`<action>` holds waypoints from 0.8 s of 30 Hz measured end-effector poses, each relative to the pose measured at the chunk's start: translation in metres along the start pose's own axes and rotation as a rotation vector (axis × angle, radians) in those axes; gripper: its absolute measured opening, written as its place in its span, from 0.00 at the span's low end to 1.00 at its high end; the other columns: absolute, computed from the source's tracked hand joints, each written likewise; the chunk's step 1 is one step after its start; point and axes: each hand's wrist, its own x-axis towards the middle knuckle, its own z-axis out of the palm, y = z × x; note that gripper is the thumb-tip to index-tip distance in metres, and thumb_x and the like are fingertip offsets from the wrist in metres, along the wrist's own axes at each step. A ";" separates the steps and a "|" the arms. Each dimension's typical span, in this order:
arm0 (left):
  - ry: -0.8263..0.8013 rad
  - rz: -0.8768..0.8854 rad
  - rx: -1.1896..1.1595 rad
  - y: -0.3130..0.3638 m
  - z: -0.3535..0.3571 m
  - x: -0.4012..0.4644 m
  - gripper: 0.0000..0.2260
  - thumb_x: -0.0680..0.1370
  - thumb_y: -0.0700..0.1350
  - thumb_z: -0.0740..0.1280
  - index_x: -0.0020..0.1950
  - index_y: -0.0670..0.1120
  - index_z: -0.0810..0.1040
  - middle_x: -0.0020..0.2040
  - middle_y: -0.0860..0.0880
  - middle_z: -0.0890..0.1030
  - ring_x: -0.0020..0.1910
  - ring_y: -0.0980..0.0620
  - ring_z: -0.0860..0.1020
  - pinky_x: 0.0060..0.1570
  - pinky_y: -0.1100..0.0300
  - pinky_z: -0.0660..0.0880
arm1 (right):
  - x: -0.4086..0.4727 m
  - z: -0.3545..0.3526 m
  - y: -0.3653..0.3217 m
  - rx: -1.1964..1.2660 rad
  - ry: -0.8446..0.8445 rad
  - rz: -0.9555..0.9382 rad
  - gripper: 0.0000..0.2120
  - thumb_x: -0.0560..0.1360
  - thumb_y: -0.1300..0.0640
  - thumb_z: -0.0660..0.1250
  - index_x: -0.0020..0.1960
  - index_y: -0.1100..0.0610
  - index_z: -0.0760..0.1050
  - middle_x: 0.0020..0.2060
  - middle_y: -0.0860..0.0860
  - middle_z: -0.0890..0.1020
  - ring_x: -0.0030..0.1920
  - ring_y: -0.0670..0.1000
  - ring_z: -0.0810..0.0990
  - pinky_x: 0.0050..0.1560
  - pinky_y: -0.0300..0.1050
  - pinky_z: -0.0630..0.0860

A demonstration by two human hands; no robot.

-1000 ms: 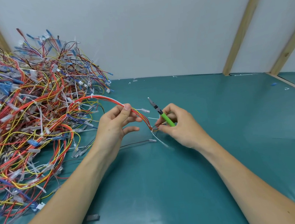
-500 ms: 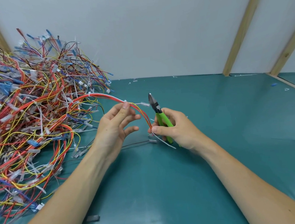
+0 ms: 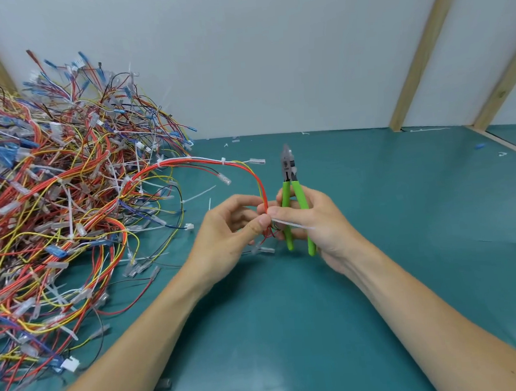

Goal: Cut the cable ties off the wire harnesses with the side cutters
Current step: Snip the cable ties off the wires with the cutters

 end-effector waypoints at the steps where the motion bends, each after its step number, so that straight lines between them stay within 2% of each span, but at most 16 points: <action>1: 0.019 0.015 0.020 -0.001 0.000 0.000 0.13 0.72 0.47 0.72 0.56 0.47 0.80 0.38 0.50 0.83 0.40 0.54 0.81 0.41 0.61 0.76 | 0.000 0.002 0.001 -0.032 0.011 -0.018 0.11 0.76 0.63 0.74 0.52 0.57 0.73 0.51 0.56 0.88 0.42 0.50 0.84 0.46 0.52 0.82; 5: 0.016 0.137 0.186 -0.002 -0.003 -0.001 0.12 0.78 0.46 0.71 0.62 0.50 0.81 0.40 0.49 0.83 0.40 0.48 0.82 0.39 0.54 0.79 | -0.001 0.005 0.000 -0.097 0.139 -0.075 0.13 0.72 0.60 0.78 0.50 0.57 0.75 0.44 0.52 0.84 0.40 0.46 0.83 0.43 0.46 0.81; 7: 0.025 0.153 0.181 -0.001 -0.001 -0.002 0.08 0.79 0.44 0.71 0.58 0.50 0.83 0.39 0.50 0.83 0.37 0.49 0.82 0.35 0.55 0.79 | 0.000 0.004 -0.001 -0.113 0.169 -0.043 0.15 0.71 0.57 0.79 0.51 0.57 0.76 0.41 0.50 0.82 0.40 0.46 0.81 0.45 0.49 0.80; 10: 0.077 0.128 0.121 0.001 0.003 -0.003 0.01 0.79 0.41 0.71 0.50 0.46 0.82 0.38 0.50 0.83 0.36 0.49 0.84 0.32 0.53 0.81 | 0.000 0.004 -0.001 -0.093 0.158 -0.004 0.12 0.73 0.55 0.78 0.50 0.56 0.77 0.36 0.45 0.81 0.38 0.46 0.80 0.42 0.46 0.80; 14: 0.332 0.079 -0.021 0.005 -0.006 0.002 0.04 0.79 0.39 0.71 0.45 0.43 0.78 0.36 0.49 0.81 0.38 0.45 0.86 0.31 0.51 0.82 | 0.000 0.003 -0.004 -0.012 0.170 0.034 0.06 0.78 0.55 0.73 0.50 0.56 0.78 0.43 0.50 0.86 0.40 0.49 0.81 0.43 0.48 0.83; 18: 0.511 -0.132 -0.278 0.006 -0.018 0.004 0.04 0.78 0.42 0.72 0.47 0.44 0.79 0.37 0.49 0.84 0.42 0.47 0.87 0.33 0.55 0.82 | 0.000 0.000 -0.007 0.025 0.211 0.059 0.03 0.79 0.59 0.70 0.50 0.56 0.77 0.44 0.52 0.86 0.40 0.52 0.81 0.44 0.52 0.82; 21: 0.461 -0.261 -0.434 0.006 -0.018 0.004 0.04 0.77 0.43 0.72 0.47 0.45 0.78 0.41 0.48 0.86 0.45 0.49 0.87 0.34 0.58 0.82 | 0.001 -0.002 -0.010 0.041 0.263 0.045 0.03 0.79 0.59 0.70 0.51 0.57 0.76 0.44 0.52 0.87 0.41 0.52 0.80 0.42 0.50 0.83; 24: 0.330 -0.277 -0.471 0.006 -0.012 0.002 0.05 0.76 0.44 0.73 0.49 0.45 0.79 0.45 0.46 0.87 0.50 0.49 0.86 0.39 0.59 0.81 | 0.000 -0.004 -0.012 0.010 0.286 -0.001 0.04 0.80 0.57 0.69 0.51 0.57 0.76 0.43 0.52 0.87 0.40 0.52 0.80 0.40 0.48 0.83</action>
